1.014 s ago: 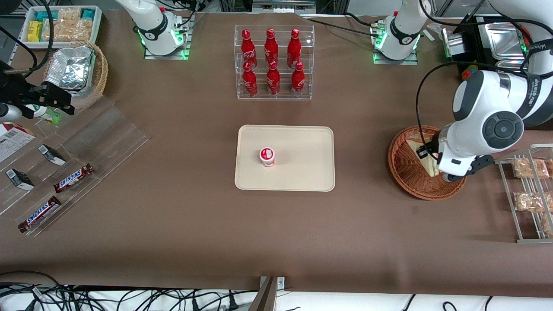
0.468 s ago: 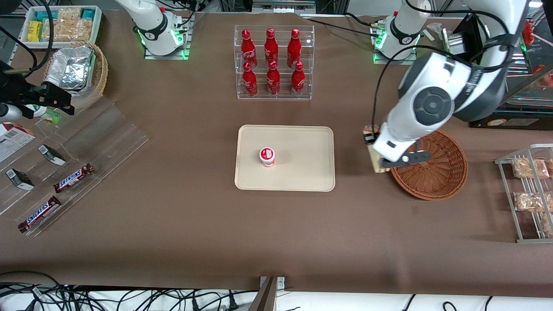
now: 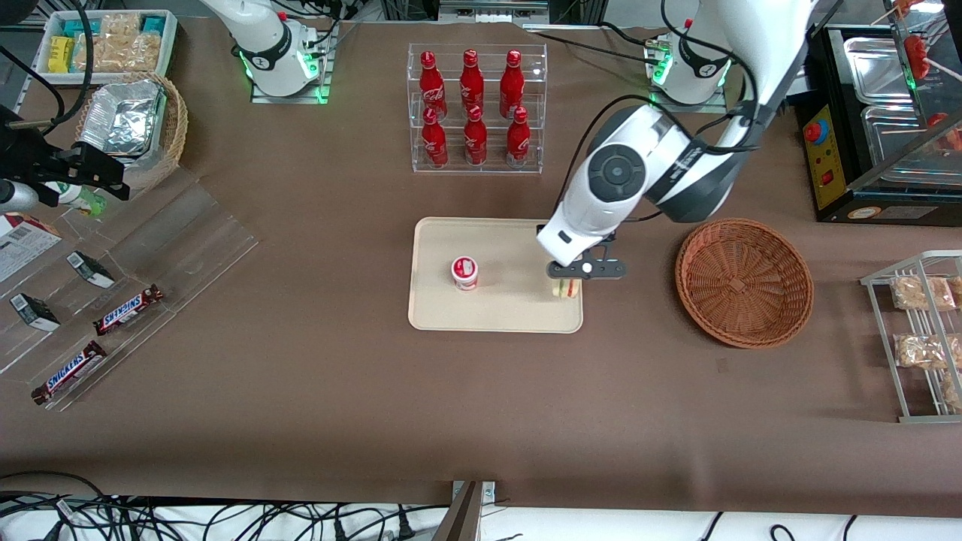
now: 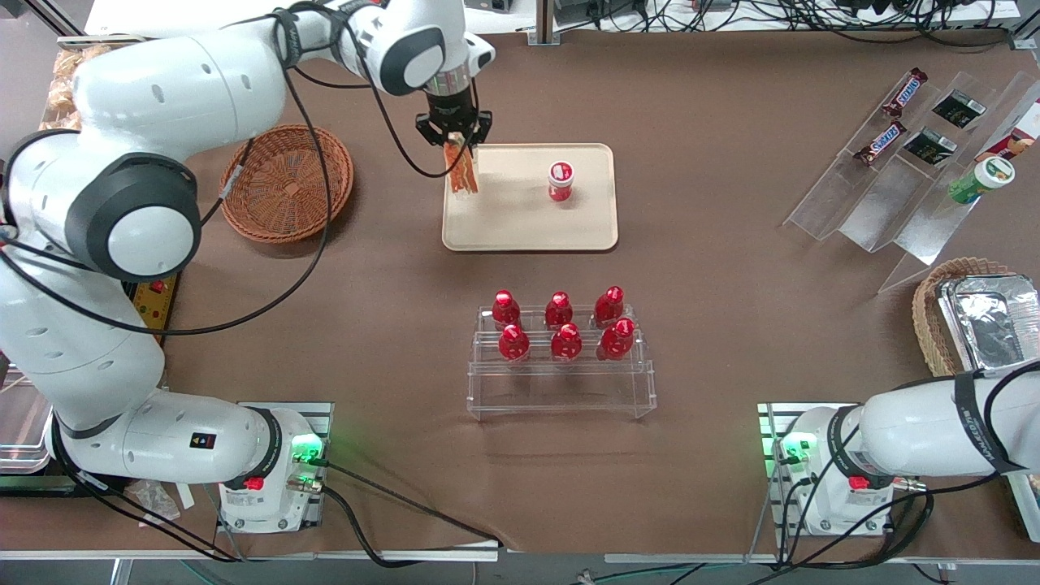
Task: Place sandwich from basket to tray
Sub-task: 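Carry the held sandwich over to the cream tray beside the bottle, then lower the sandwich onto the tray and open the left gripper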
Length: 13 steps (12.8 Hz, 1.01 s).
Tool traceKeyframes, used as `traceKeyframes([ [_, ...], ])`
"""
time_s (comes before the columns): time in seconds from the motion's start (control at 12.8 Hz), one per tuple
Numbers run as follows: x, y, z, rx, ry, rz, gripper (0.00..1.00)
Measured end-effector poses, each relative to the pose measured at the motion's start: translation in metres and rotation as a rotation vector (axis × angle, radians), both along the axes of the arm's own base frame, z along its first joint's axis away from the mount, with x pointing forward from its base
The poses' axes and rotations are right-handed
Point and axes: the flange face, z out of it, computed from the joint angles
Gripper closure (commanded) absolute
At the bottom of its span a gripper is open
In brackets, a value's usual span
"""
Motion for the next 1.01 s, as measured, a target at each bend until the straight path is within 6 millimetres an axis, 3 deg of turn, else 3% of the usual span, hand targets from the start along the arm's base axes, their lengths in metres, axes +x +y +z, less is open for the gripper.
traceKeyframes([
  [0.31, -0.009, -0.026, -0.062, 0.091, -0.054, 0.000, 0.60],
  [1.01, -0.032, -0.059, -0.094, 0.095, -0.052, -0.044, 0.58],
])
